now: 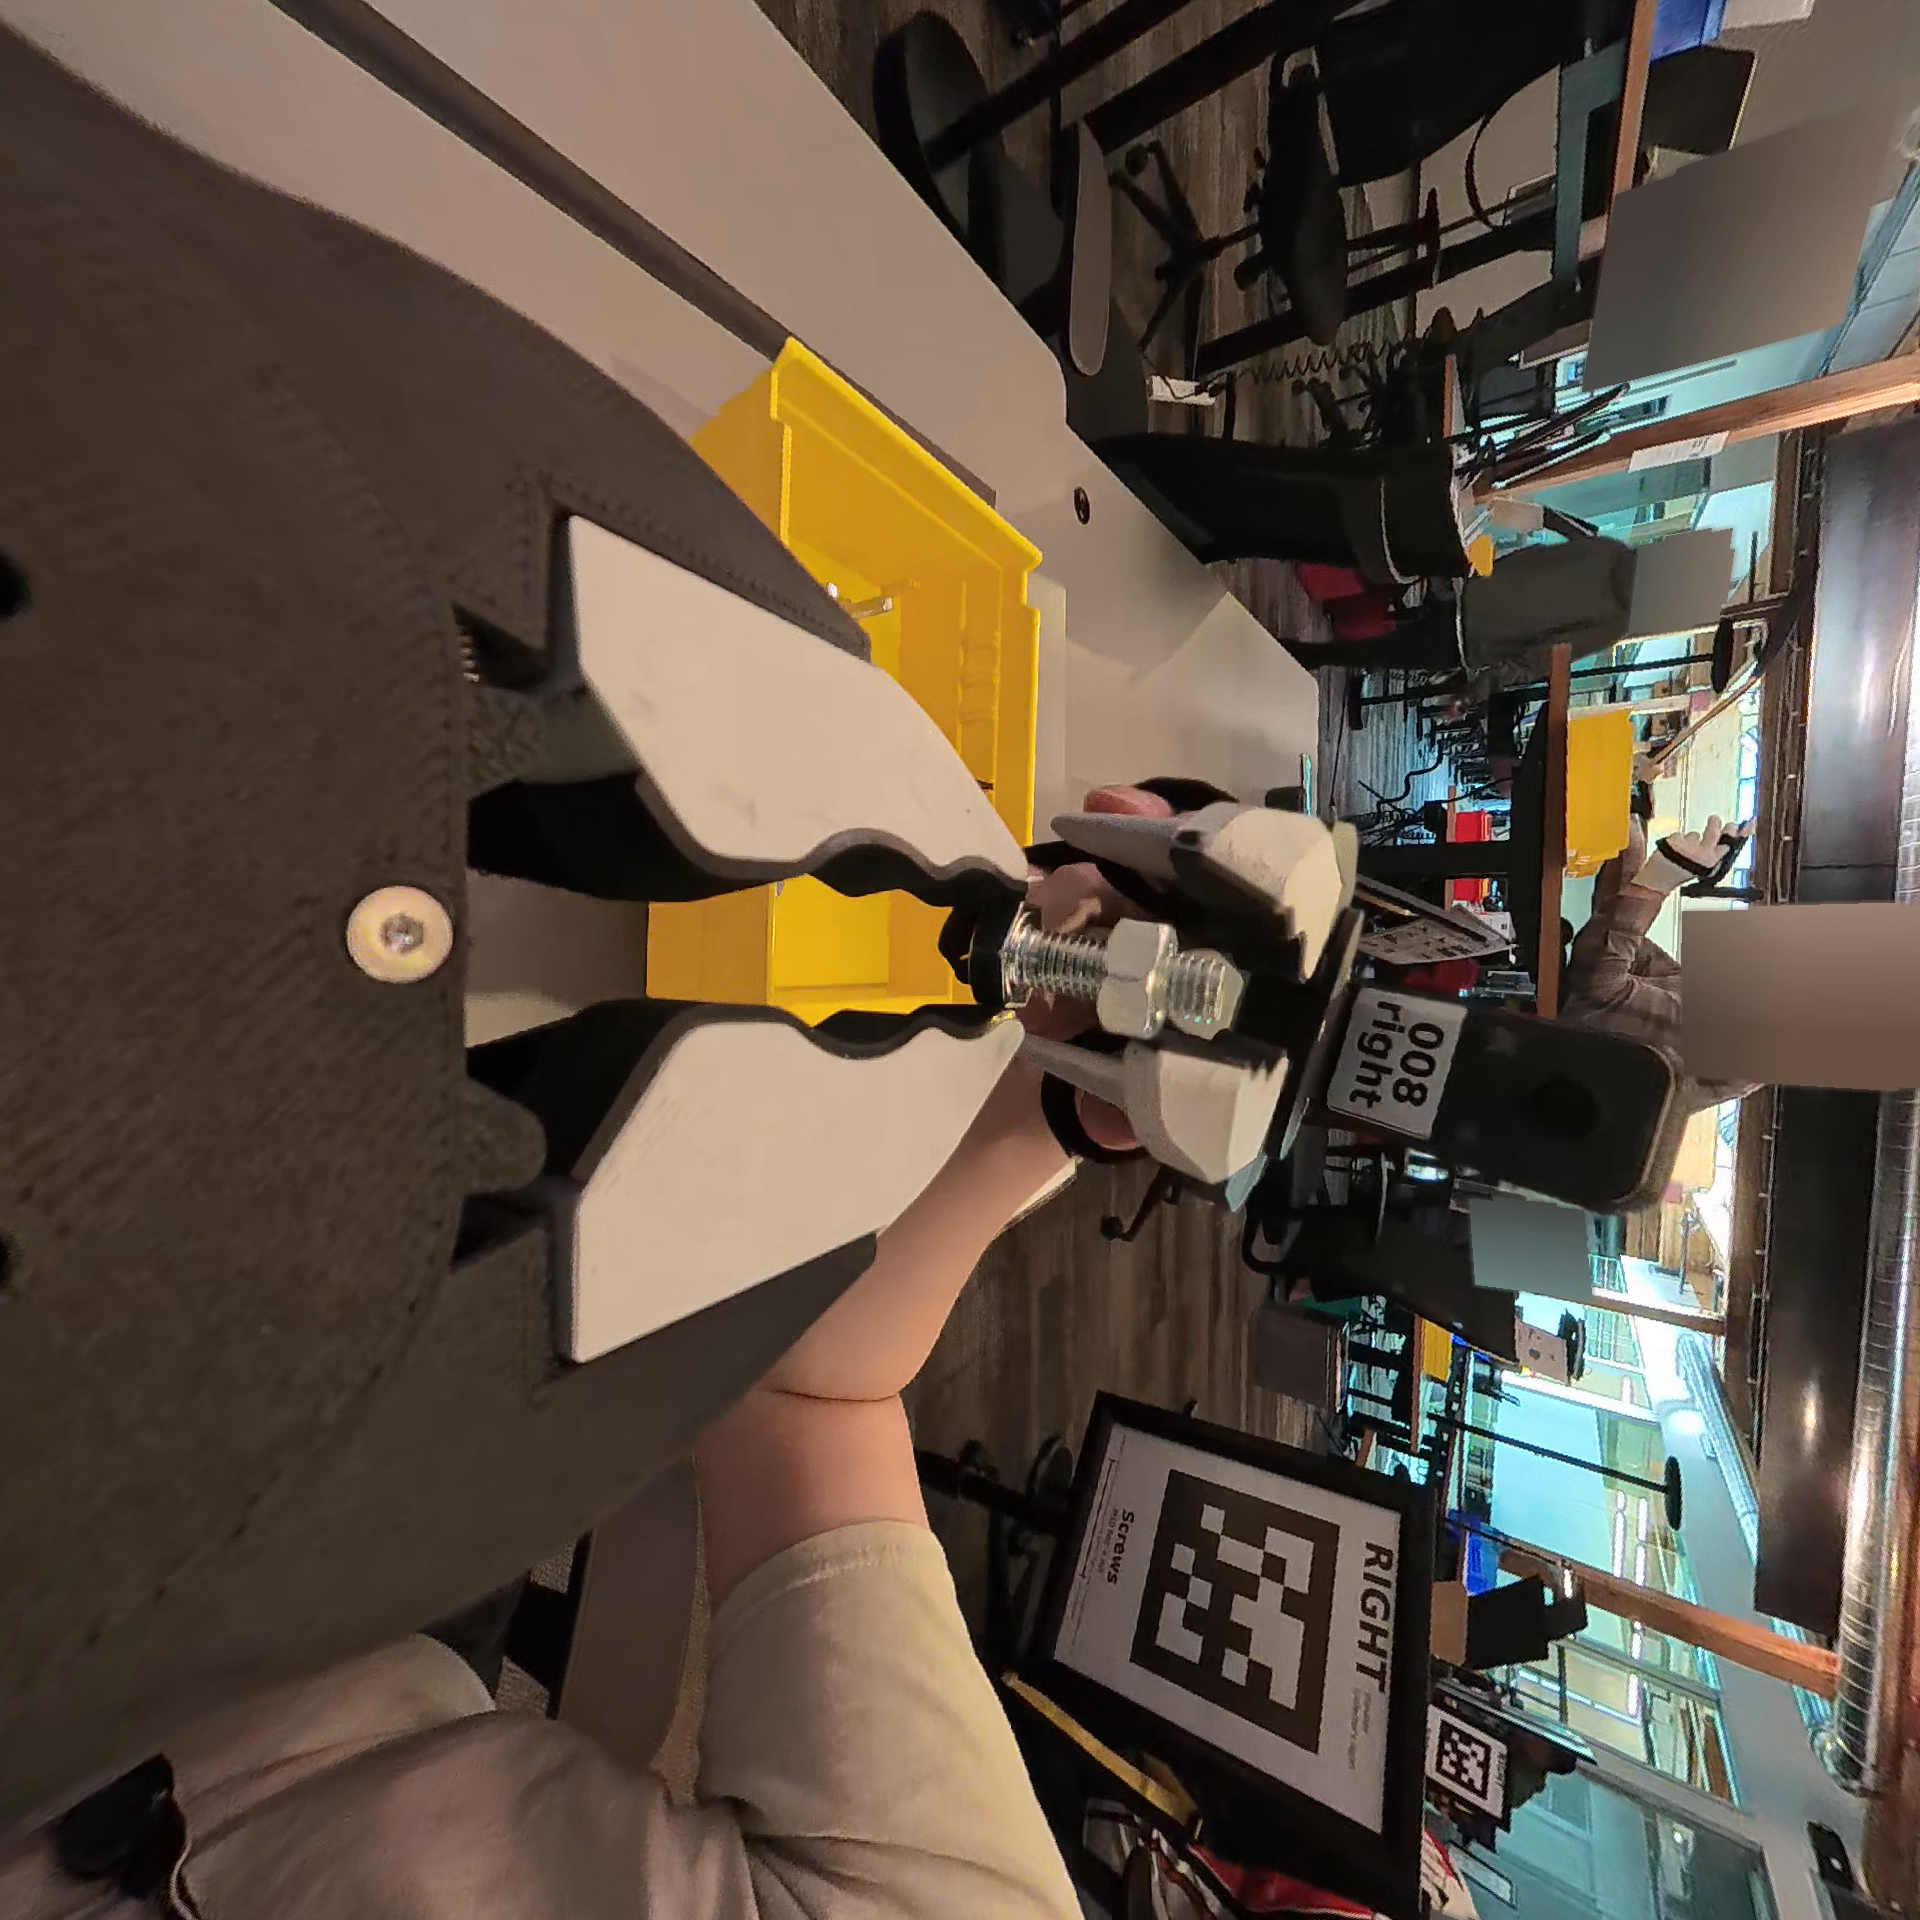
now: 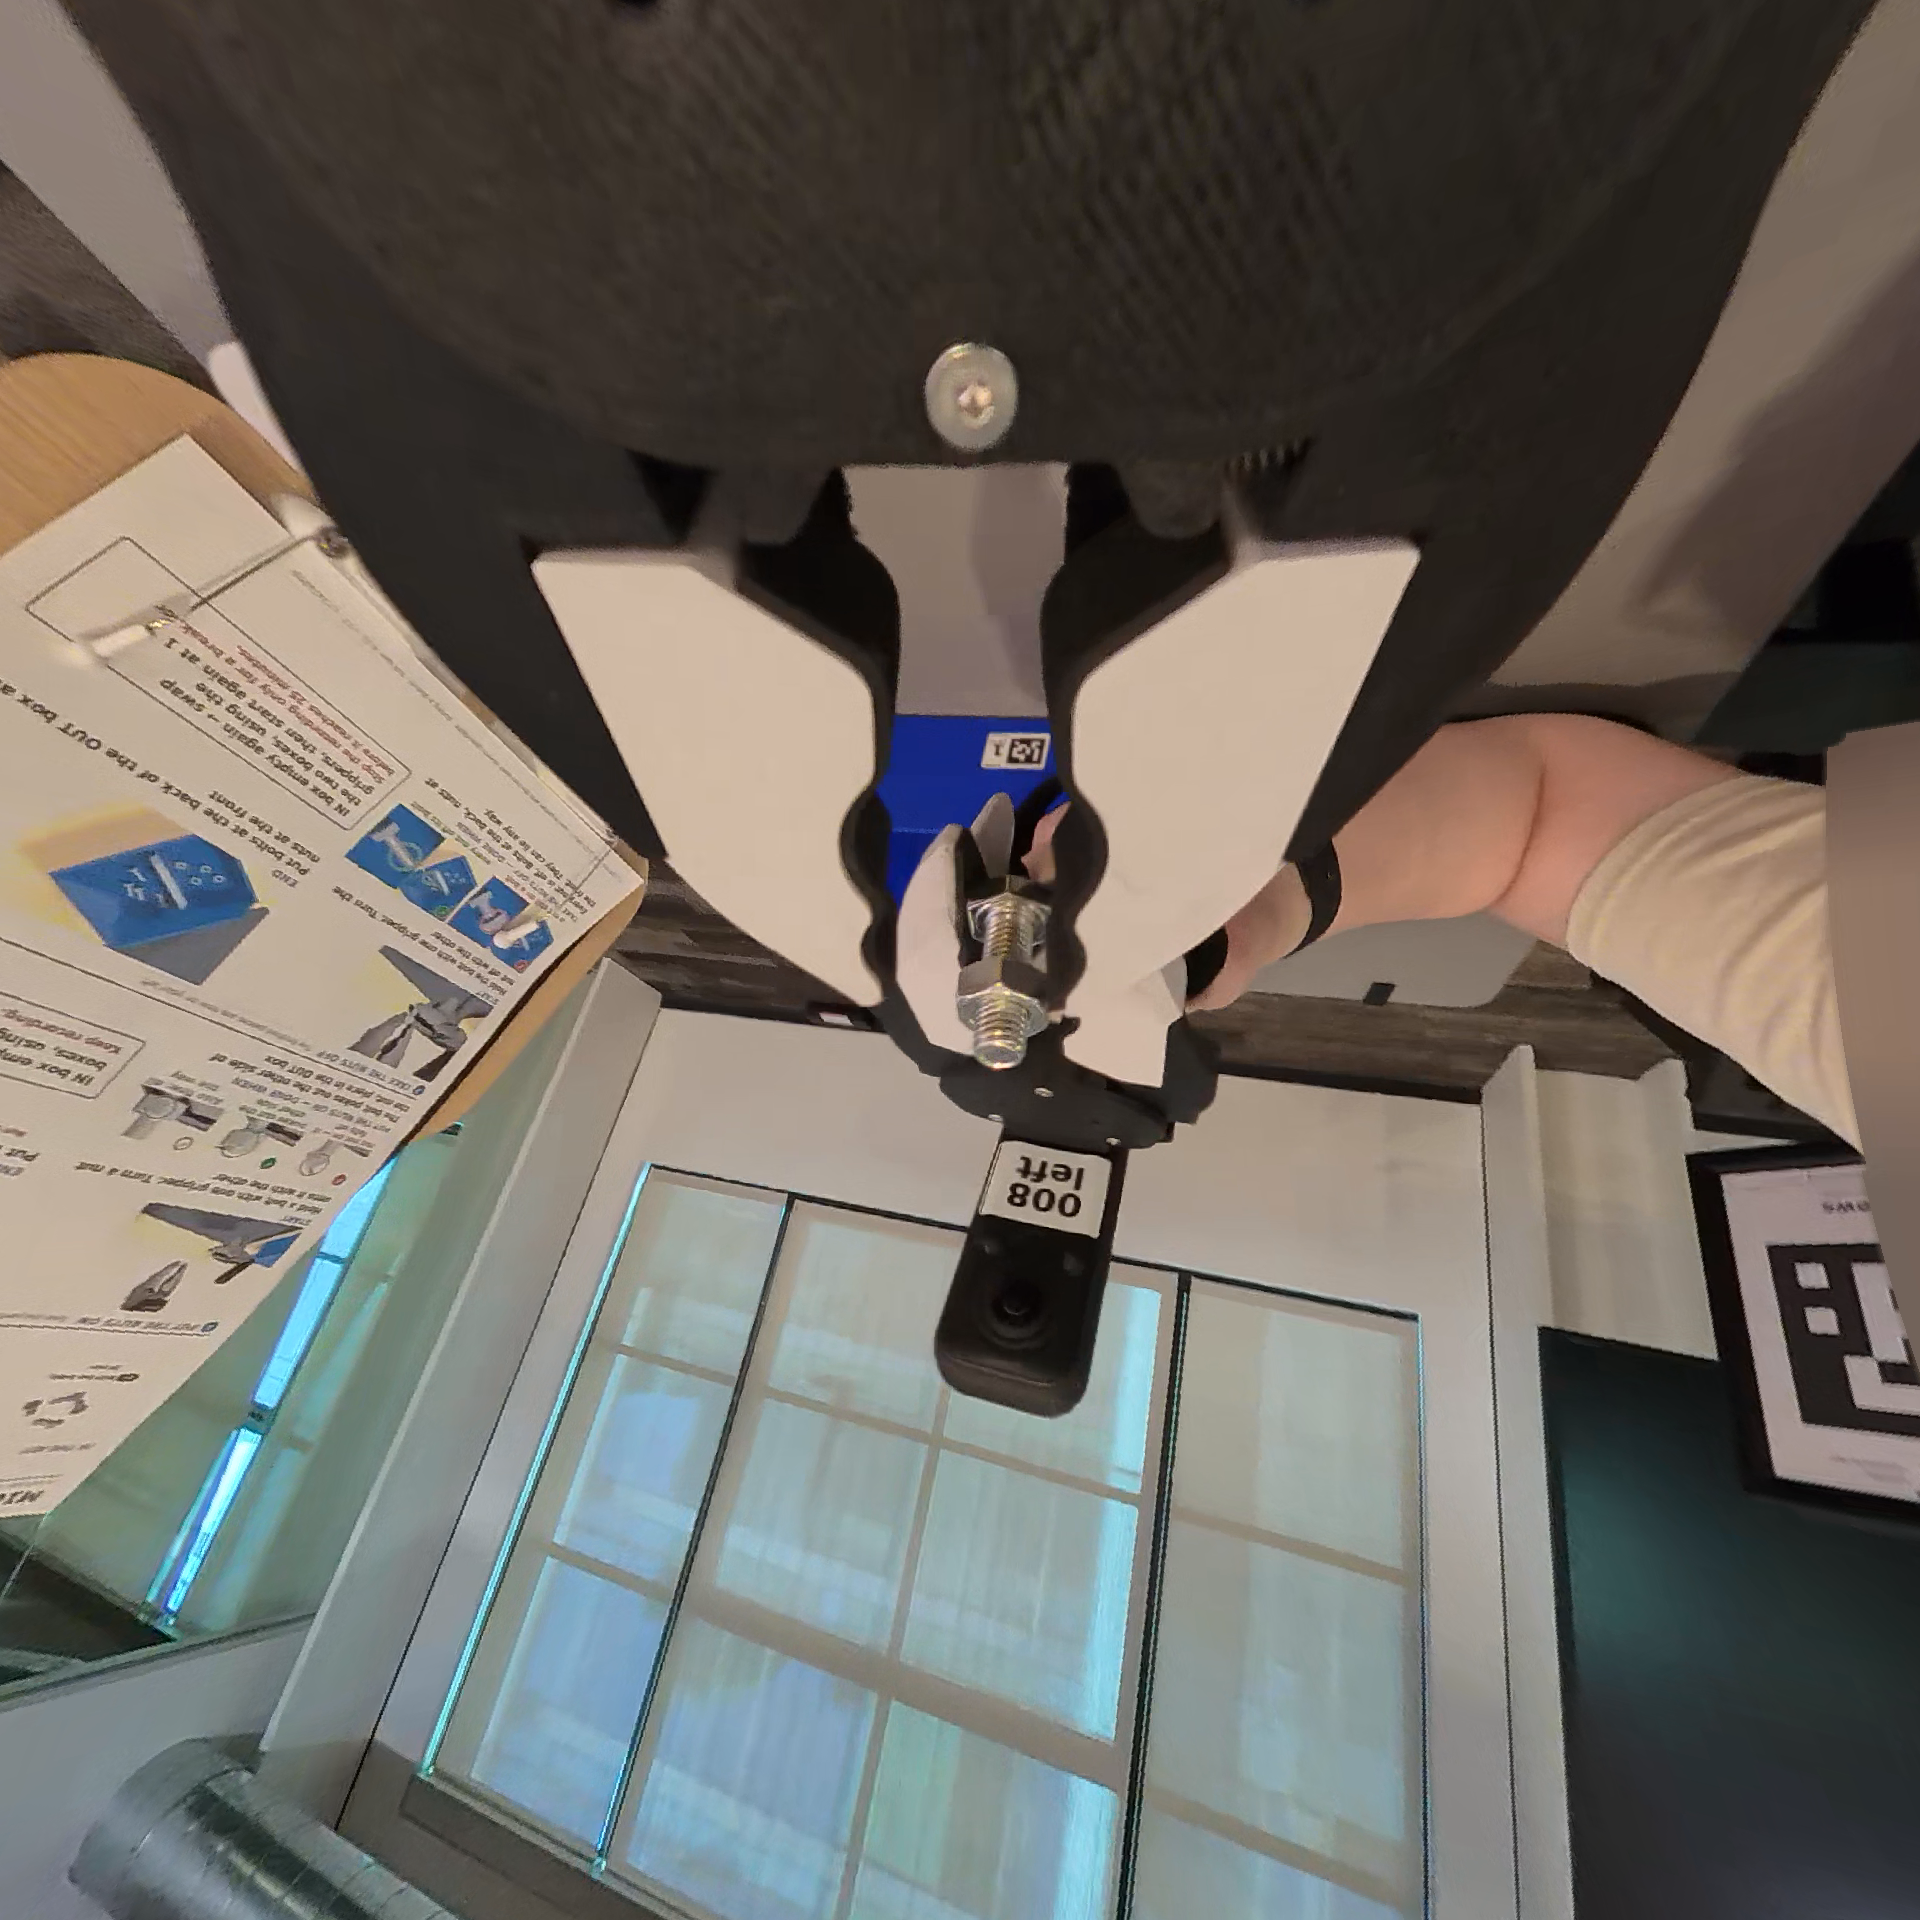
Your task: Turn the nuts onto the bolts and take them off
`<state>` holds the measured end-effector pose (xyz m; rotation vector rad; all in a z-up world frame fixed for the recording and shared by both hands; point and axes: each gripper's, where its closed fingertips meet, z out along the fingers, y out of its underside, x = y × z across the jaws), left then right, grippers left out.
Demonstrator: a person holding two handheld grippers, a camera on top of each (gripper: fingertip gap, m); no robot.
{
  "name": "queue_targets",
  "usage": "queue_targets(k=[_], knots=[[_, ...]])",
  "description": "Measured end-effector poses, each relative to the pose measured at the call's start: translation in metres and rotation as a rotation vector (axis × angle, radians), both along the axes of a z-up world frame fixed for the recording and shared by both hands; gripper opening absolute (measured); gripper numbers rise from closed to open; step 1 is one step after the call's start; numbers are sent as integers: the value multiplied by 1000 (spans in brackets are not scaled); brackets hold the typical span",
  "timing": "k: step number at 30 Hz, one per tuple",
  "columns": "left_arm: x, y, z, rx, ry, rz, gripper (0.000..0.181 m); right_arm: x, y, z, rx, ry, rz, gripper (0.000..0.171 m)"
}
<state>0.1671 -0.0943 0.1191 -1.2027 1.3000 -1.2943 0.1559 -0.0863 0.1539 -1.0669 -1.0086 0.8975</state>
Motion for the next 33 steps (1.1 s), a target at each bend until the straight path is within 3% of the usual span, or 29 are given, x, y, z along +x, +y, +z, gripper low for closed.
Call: queue_targets(k=[5,9,12,14,19,24,27,33], knots=[[-1,-13,3,18,-9,-60,18,18,11,2,-49,47,-28,25],[2,-13,2,25,0,-40,18,4,-19,7,-34,42,137,30],[2,-21,4,-5,-11,-100,18,-6,-16,-2,-4,-29,96,33],[2,-21,4,7,-8,-89,18,1,-9,-1,-49,7,96,42],[2,-24,5,6,-6,-96,18,5,-17,11,-104,101,189,41],[3,-27,4,4,-1,-113,18,3,-11,6,-95,69,138,52],[2,-28,6,-4,-6,-123,18,12,-4,10,-154,113,137,48],[3,-30,4,2,-3,-132,17,-4,-13,3,-55,18,110,55]])
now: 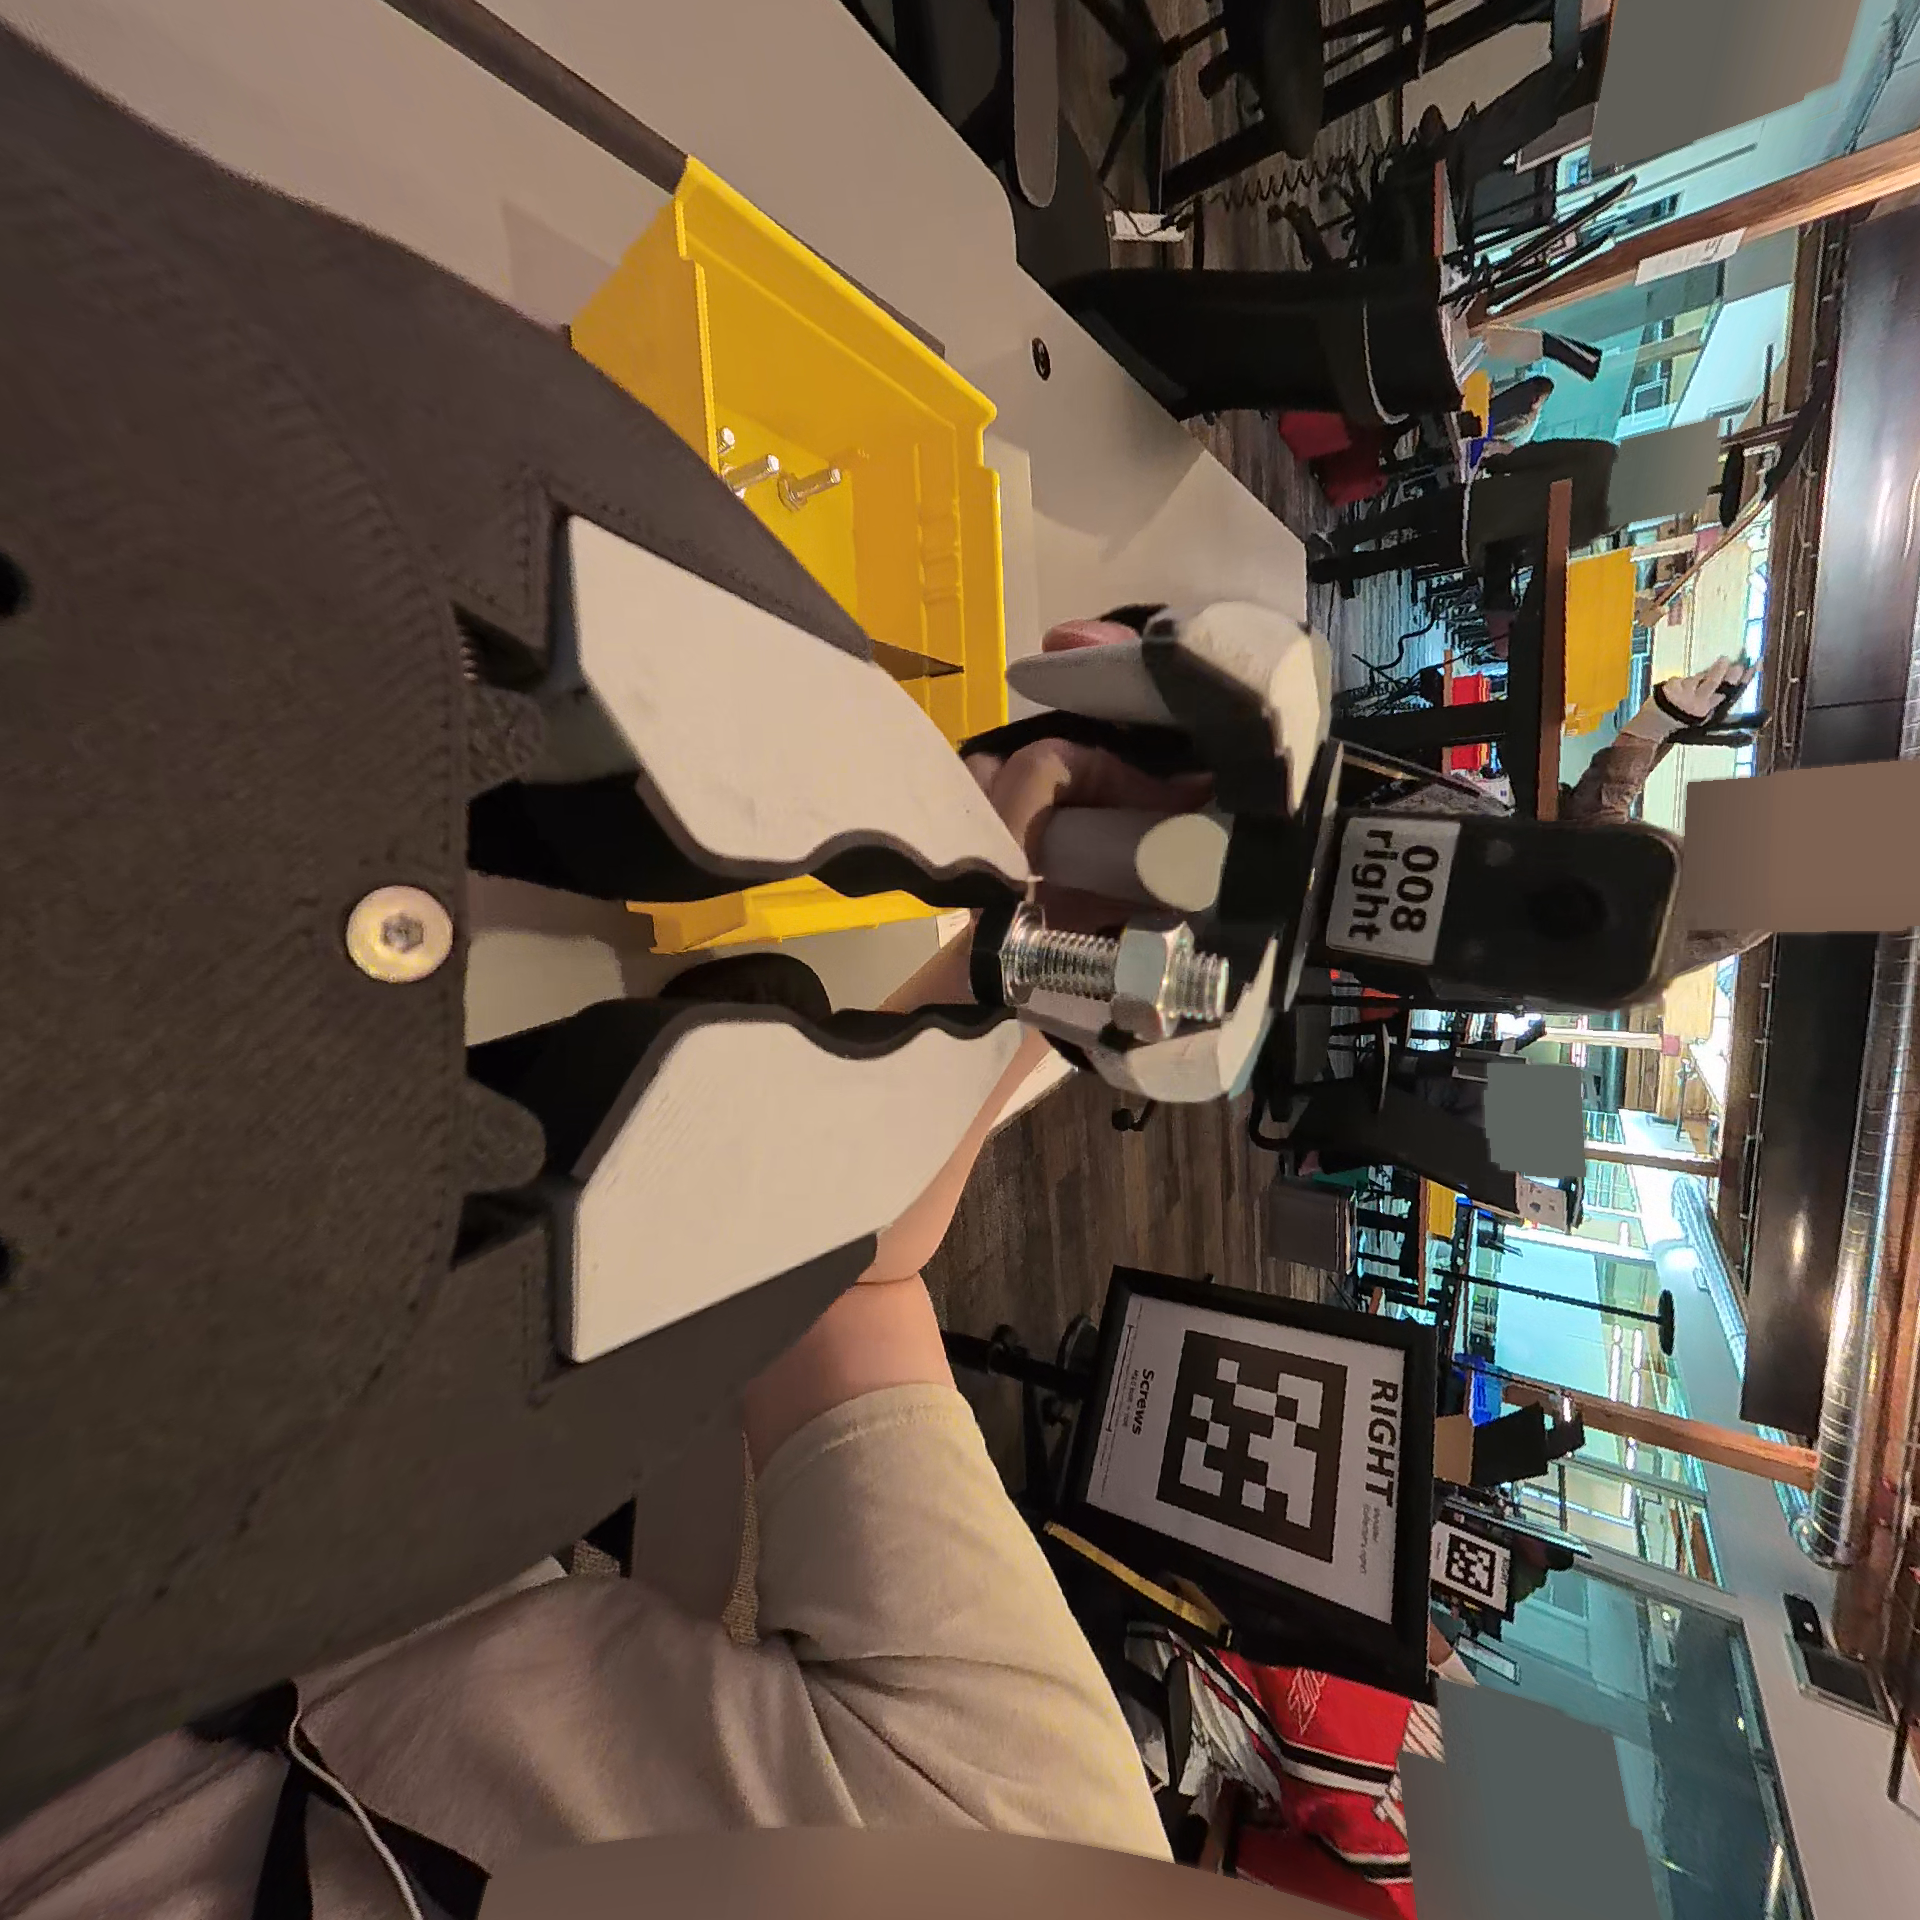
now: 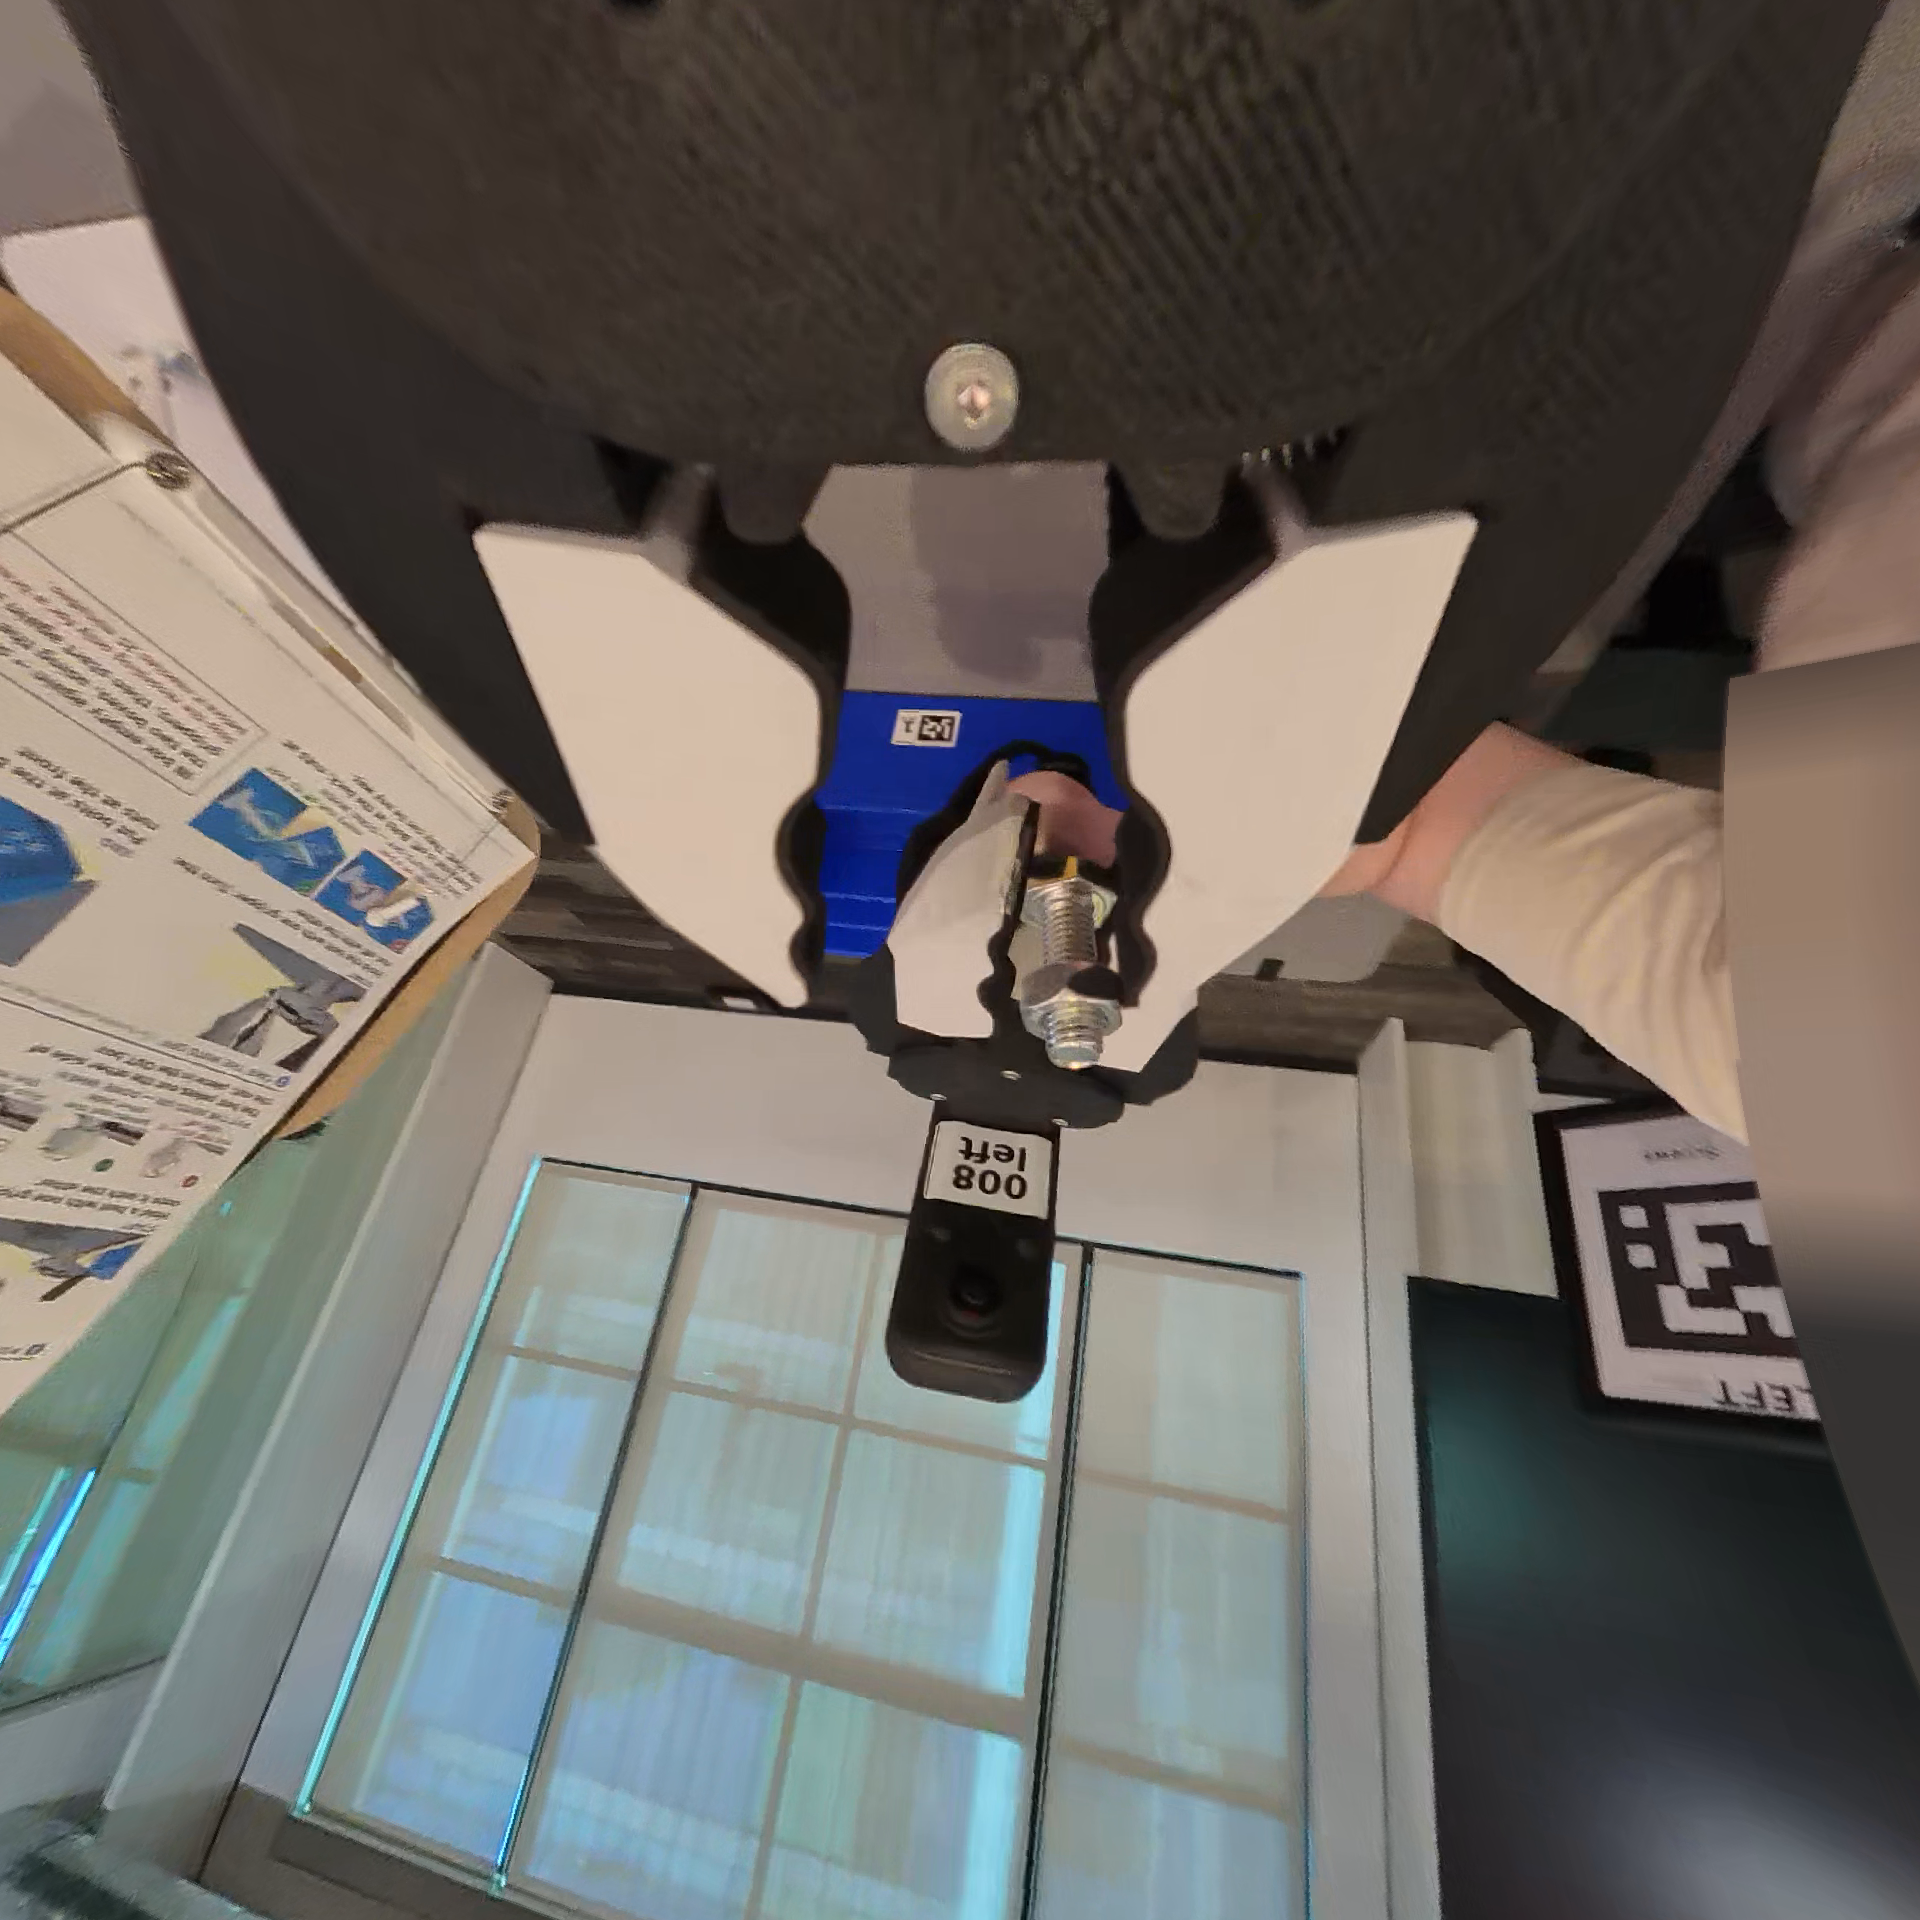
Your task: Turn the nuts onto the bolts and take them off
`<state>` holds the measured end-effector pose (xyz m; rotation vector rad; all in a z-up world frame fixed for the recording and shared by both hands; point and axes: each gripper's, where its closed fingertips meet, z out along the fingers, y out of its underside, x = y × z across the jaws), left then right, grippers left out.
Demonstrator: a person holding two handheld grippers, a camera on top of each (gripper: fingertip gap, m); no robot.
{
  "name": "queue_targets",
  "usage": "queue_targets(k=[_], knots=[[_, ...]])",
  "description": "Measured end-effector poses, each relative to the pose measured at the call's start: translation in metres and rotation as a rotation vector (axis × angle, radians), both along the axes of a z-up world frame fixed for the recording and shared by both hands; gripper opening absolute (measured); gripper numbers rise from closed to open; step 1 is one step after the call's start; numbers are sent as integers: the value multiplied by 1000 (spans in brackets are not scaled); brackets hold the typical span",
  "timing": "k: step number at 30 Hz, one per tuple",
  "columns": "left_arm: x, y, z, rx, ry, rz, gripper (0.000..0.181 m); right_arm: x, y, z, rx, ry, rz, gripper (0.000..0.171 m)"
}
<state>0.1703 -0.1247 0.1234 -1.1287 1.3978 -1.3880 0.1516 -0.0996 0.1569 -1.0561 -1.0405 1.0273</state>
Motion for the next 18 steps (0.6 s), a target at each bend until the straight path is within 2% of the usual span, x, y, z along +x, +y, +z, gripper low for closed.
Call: queue_targets(k=[4,7,11,14,18], knots=[[-3,-1,4,-22,-15,-19,18,9,6,3,-106,54,38,50],[-3,1,3,-10,-9,-2,18,-1,-7,3,-57,17,66,51],[0,0,0,-10,1,-2,18,0,1,-1,-55,2,25,55],[-3,1,3,-32,-9,-20,18,14,8,5,-110,68,26,47],[-3,2,2,-21,-4,-5,18,2,-11,5,-58,26,91,48]])
